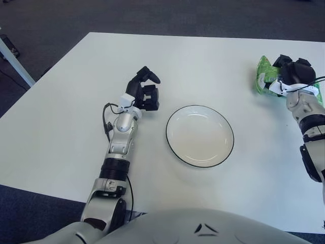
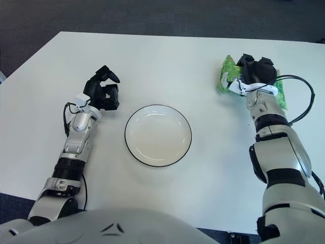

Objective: Put the snack into the plate.

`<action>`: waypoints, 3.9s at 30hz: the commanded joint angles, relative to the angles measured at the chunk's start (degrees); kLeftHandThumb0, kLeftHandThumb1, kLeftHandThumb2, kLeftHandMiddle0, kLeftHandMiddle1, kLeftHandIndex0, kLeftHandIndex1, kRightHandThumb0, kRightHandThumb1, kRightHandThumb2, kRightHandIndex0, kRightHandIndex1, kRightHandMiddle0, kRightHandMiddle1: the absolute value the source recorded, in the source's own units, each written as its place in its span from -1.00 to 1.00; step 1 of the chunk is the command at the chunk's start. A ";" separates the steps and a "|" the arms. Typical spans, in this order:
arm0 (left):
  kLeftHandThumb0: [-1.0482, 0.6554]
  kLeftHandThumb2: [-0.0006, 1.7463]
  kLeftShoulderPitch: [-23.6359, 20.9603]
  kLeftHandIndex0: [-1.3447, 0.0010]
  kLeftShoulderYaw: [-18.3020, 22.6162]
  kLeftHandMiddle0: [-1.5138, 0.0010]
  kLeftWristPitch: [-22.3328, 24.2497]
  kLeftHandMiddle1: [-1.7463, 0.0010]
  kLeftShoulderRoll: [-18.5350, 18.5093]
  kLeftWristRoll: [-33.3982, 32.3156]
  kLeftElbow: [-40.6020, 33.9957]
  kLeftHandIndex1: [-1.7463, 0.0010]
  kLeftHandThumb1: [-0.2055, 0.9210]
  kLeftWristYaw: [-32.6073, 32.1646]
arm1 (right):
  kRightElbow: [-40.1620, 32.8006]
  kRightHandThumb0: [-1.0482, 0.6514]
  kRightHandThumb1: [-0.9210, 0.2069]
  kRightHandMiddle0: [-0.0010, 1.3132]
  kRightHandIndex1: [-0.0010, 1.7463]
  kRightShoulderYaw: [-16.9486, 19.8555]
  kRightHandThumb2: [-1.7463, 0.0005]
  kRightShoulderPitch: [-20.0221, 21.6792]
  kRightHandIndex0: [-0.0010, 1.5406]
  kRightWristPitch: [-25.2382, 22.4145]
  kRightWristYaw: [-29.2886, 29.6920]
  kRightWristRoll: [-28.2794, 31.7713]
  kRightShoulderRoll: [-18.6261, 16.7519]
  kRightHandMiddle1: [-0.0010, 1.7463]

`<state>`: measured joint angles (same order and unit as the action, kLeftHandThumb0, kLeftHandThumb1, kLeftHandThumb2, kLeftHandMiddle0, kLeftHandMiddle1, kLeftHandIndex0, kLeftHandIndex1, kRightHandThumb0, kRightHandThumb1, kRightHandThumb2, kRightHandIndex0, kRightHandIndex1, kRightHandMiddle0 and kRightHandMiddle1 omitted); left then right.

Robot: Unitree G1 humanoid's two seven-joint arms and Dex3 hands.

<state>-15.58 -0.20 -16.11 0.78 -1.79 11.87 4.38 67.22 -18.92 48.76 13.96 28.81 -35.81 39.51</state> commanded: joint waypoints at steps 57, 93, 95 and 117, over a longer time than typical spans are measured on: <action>-0.32 0.47 0.45 0.12 0.83 -0.73 1.81 -1.00 -0.19 0.20 8.51 -1.00 -0.03 -1.38 | -77.61 0.91 0.49 0.60 1.00 13.61 -0.84 -17.97 0.05 -3.57 -39.40 13.66 -4.55 1.00; -0.35 0.57 1.58 0.04 0.50 -0.70 2.23 -1.00 1.47 -0.16 5.90 -1.00 -0.15 -1.77 | -81.86 0.97 0.63 0.73 1.00 7.69 -0.95 -23.03 0.15 7.64 -57.61 25.12 -7.45 1.00; -0.35 0.57 1.85 0.04 0.45 -0.70 3.23 -1.00 1.76 0.20 4.99 -1.00 -0.15 -2.62 | -82.40 0.97 0.64 0.74 1.00 7.54 -0.96 -23.26 0.15 6.86 -58.66 24.77 -7.34 1.00; -0.36 0.59 1.53 0.02 -0.33 -0.71 10.06 -1.00 1.84 2.07 2.53 -1.00 -0.18 -5.73 | -93.30 0.45 0.51 0.26 1.00 9.22 -0.76 -24.94 0.04 -8.38 -68.00 26.69 -5.05 0.76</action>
<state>-17.11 -0.62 -8.67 1.97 0.51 12.02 -0.87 -23.81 -10.91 24.45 8.79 -37.99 -10.12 33.32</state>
